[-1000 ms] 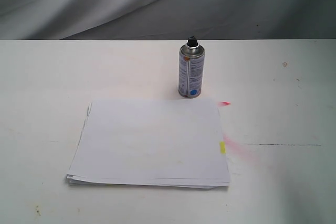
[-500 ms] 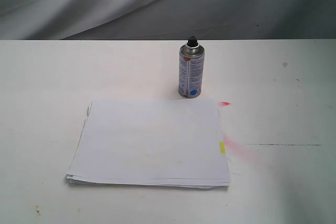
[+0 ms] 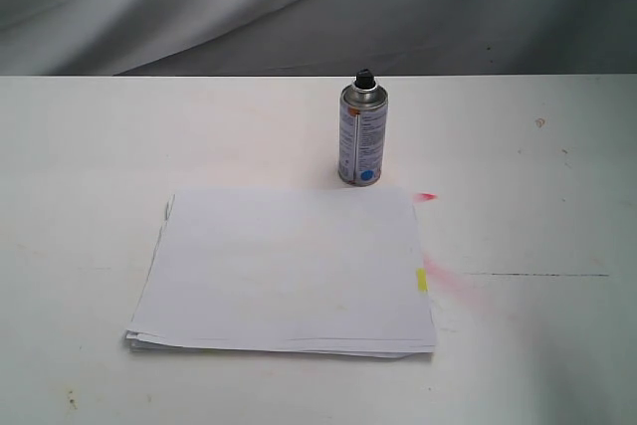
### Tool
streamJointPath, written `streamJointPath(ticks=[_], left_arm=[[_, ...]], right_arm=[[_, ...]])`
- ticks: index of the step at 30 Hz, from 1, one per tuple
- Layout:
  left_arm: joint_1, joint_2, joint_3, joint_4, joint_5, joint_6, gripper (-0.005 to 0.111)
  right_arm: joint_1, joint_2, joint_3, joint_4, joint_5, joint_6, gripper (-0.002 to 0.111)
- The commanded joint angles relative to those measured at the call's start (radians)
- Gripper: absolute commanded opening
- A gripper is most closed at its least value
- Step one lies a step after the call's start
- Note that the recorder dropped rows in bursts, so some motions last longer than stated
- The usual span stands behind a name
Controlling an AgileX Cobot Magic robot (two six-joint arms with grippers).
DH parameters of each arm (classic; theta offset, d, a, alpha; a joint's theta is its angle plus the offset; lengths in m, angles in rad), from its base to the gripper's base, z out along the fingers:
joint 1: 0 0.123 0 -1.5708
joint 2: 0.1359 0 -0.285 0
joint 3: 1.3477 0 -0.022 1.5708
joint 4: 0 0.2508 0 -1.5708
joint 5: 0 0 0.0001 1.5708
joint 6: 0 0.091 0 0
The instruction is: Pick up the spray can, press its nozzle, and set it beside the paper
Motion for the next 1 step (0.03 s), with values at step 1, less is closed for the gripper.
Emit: streamJointPath(ticks=[1], left_arm=[[0.003,-0.007,0.005,0.004,-0.001,-0.005,0.0]], right_arm=[[-0.007,-0.001,0.004,-0.011,-0.002,-0.004,0.0]])
